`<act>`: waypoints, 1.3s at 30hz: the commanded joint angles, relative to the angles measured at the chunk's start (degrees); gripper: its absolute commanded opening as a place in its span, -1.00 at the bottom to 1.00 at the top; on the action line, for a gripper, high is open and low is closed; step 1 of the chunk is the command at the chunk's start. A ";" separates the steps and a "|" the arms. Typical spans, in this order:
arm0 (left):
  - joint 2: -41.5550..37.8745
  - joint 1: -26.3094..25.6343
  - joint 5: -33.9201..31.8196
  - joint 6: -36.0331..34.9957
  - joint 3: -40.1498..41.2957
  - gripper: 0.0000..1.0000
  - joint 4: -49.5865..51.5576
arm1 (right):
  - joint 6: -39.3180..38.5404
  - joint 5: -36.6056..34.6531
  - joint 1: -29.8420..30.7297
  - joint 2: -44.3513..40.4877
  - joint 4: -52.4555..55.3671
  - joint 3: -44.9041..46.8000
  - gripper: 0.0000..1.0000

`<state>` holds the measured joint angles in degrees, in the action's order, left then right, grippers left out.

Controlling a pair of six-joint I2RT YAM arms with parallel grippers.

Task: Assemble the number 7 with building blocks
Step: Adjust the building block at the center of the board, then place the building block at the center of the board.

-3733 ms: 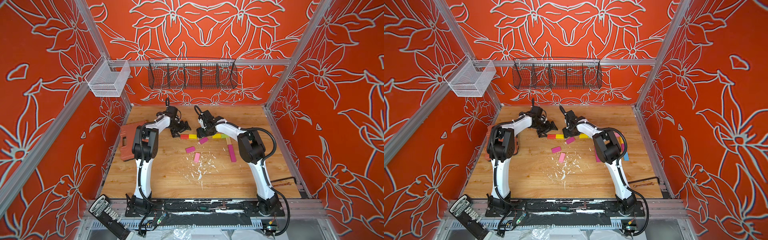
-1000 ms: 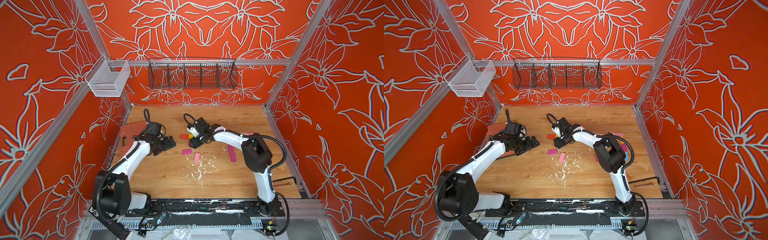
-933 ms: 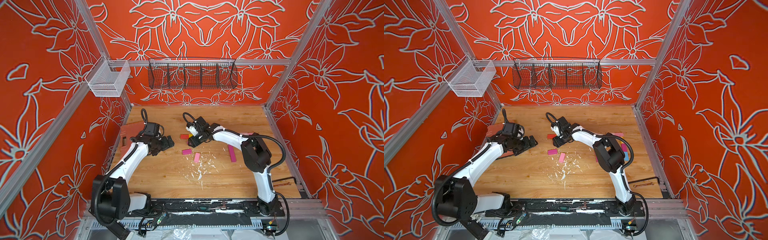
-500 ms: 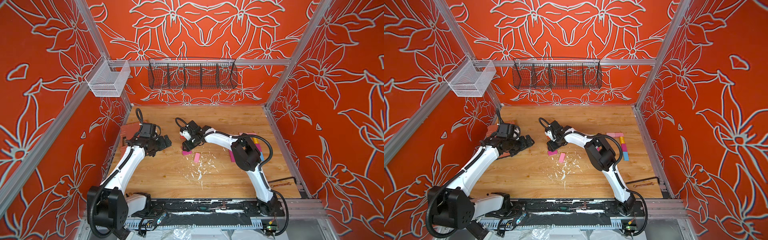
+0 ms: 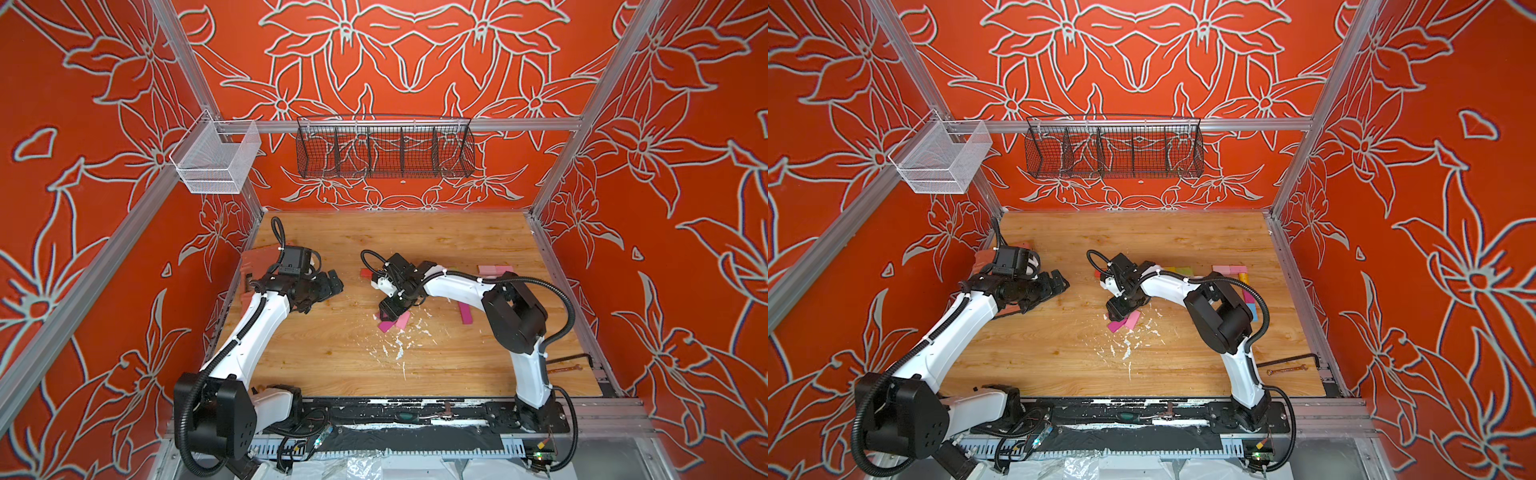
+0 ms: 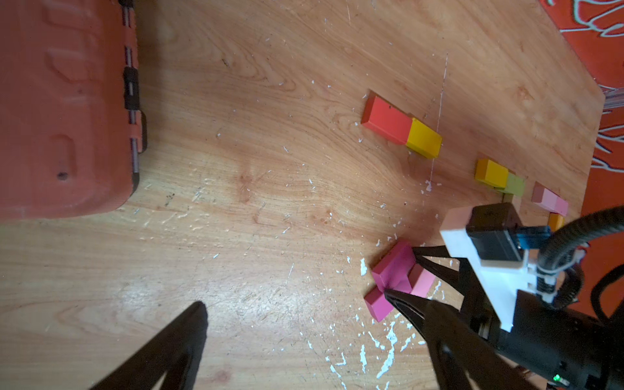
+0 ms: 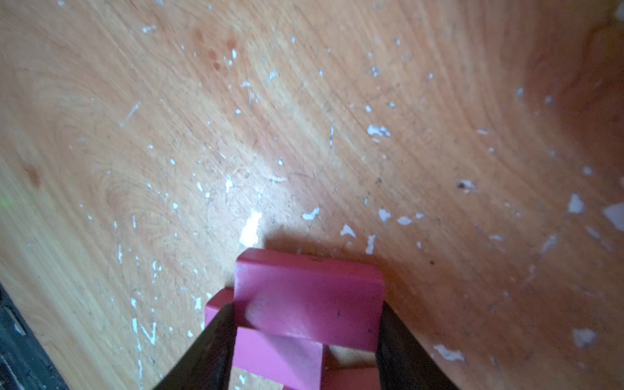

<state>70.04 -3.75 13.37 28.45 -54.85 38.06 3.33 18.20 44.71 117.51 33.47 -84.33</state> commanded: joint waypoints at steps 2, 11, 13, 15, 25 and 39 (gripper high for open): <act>-0.29 0.24 2.26 -0.69 -0.44 0.95 -0.09 | -3.28 -4.35 -0.45 -0.17 3.12 -2.72 0.16; 0.63 0.26 3.78 -1.44 -0.61 0.95 -0.69 | -14.22 -6.42 -1.27 7.53 7.56 -14.09 0.17; 0.77 0.30 3.78 -1.46 -0.61 0.95 -0.71 | -15.49 -8.37 -1.54 9.70 9.51 -17.11 0.20; 0.74 0.25 3.61 -1.42 -0.68 0.95 -0.71 | -16.28 -9.75 -2.15 11.46 11.31 -19.76 0.26; 0.84 0.28 3.07 -1.60 -1.33 0.95 -0.27 | -14.48 -10.31 -3.05 11.60 10.69 -21.54 0.52; -4.31 0.26 -1.55 -1.06 -2.63 0.95 5.47 | -4.85 2.76 -2.53 11.51 4.28 -23.18 0.34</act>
<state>67.22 -3.73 13.10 27.88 -55.83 40.53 -3.55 17.15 41.60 127.74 37.87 -104.62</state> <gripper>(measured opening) 0.975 0.677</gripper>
